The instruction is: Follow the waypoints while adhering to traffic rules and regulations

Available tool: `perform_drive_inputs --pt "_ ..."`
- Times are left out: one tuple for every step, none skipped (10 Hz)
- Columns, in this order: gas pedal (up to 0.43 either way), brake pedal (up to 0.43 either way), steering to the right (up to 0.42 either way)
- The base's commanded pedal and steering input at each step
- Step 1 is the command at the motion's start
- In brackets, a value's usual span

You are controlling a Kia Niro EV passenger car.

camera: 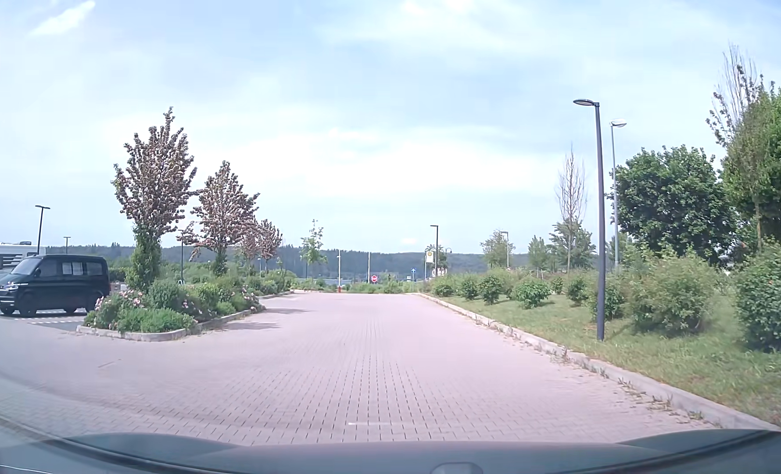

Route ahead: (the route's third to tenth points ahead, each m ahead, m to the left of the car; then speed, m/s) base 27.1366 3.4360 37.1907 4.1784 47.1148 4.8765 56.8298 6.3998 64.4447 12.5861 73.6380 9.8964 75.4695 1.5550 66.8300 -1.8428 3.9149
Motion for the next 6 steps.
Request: perform_drive_inputs --pt "0.047 0.0 -0.054" --pt "0.047 0.0 -0.054" --pt "0.047 0.0 -0.053" --pt "0.047 0.0 -0.053" --pt "0.047 0.0 -0.053" --pt "0.047 0.0 -0.052"
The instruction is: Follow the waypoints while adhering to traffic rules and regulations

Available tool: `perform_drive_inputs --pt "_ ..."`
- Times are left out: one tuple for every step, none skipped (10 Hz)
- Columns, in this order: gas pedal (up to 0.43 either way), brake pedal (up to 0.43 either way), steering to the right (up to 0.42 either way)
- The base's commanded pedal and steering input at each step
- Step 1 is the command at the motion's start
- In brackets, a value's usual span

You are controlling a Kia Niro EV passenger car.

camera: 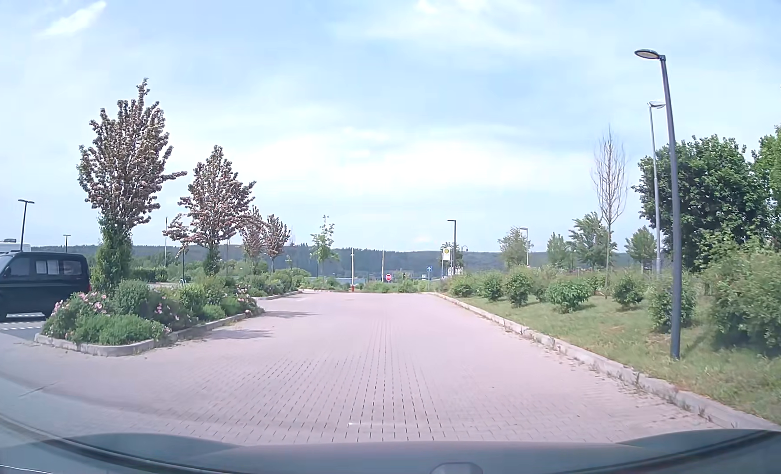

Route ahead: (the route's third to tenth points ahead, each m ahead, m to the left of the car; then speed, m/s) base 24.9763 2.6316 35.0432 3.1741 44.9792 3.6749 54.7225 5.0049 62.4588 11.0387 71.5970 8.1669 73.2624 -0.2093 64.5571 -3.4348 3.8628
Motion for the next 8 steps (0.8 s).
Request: perform_drive_inputs --pt "0.047 0.0 -0.05" --pt "0.047 0.0 -0.046" --pt "0.059 0.0 -0.041" --pt "0.087 0.0 -0.037" --pt "0.087 0.0 -0.037" --pt "0.087 0.0 -0.036" --pt "0.087 0.0 -0.036" --pt "0.087 0.0 -0.031"
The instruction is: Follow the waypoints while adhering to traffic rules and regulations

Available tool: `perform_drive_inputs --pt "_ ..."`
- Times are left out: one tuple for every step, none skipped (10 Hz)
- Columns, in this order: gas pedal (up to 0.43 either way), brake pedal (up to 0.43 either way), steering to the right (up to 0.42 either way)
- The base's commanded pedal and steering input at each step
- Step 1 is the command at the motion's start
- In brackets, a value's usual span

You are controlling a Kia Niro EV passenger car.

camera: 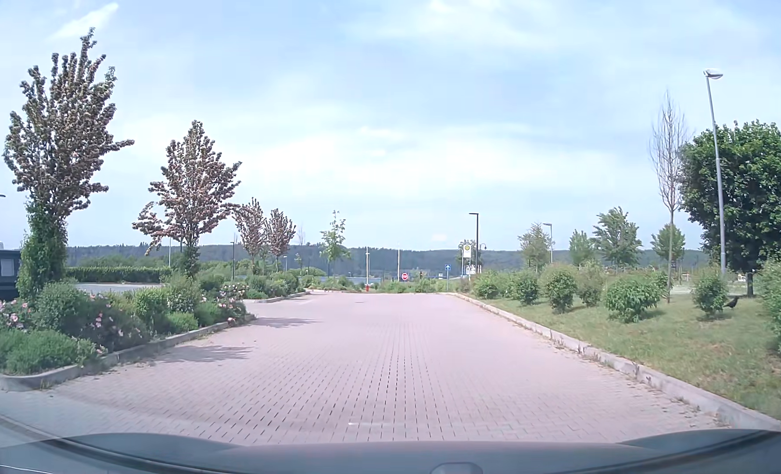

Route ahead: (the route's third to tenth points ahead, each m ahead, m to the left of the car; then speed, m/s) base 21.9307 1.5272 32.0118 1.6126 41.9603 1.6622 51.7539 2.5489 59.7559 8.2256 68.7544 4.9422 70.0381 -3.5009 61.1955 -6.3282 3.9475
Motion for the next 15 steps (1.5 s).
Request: perform_drive_inputs --pt "0.087 0.0 -0.026" --pt "0.087 0.0 -0.022" --pt "0.087 0.0 -0.021" --pt "0.087 0.0 -0.02" --pt "0.087 0.0 -0.019" --pt "0.087 0.0 -0.018" --pt "0.087 0.0 -0.018" --pt "0.087 0.0 -0.017" --pt "0.087 0.0 -0.016" --pt "0.087 0.0 -0.016" --pt "0.087 0.0 -0.016" --pt "0.087 0.0 -0.016" --pt "0.087 0.0 -0.016" --pt "0.087 0.0 -0.016" --pt "0.087 0.0 -0.016"
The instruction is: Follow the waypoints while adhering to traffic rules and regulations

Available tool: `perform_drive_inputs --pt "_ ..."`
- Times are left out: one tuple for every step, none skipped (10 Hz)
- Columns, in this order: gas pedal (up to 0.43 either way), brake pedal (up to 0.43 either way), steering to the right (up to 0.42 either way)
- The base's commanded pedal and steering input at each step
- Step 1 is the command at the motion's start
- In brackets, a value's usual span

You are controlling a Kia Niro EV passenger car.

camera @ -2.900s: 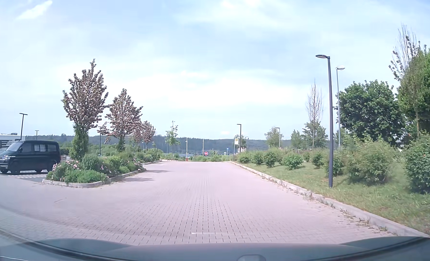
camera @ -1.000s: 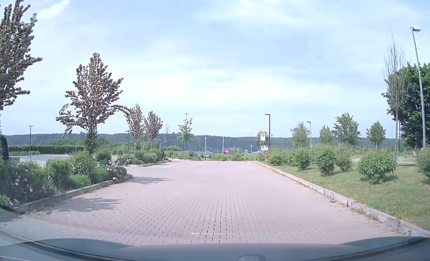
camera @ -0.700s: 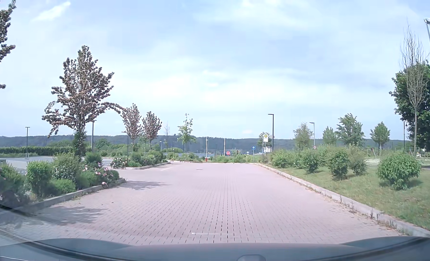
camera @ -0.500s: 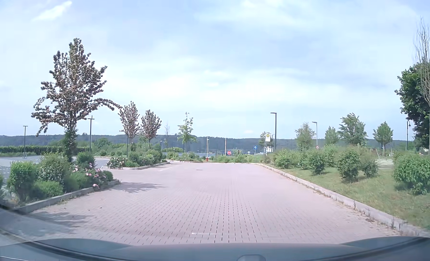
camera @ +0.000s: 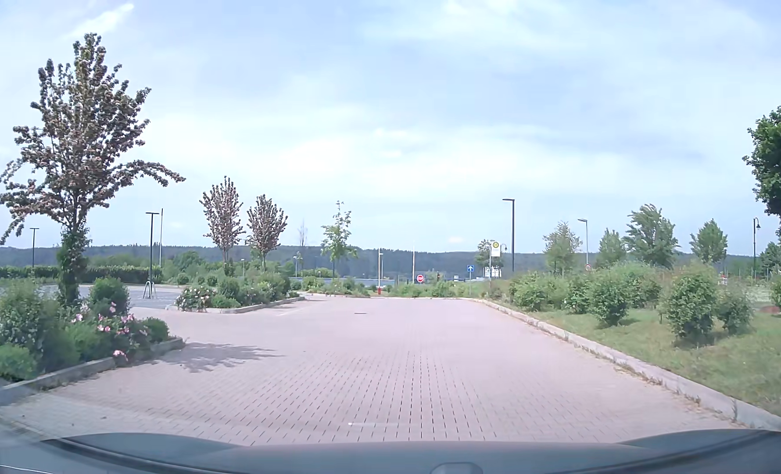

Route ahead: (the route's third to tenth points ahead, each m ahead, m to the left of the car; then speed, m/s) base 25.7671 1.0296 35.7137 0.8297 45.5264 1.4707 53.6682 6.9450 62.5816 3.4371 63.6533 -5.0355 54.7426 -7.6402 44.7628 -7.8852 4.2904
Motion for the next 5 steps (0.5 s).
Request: perform_drive_inputs --pt "0.087 0.0 -0.015" --pt "0.087 0.0 -0.012" --pt "0.087 0.0 -0.009" --pt "0.098 0.0 -0.009" --pt "0.098 0.0 -0.007"
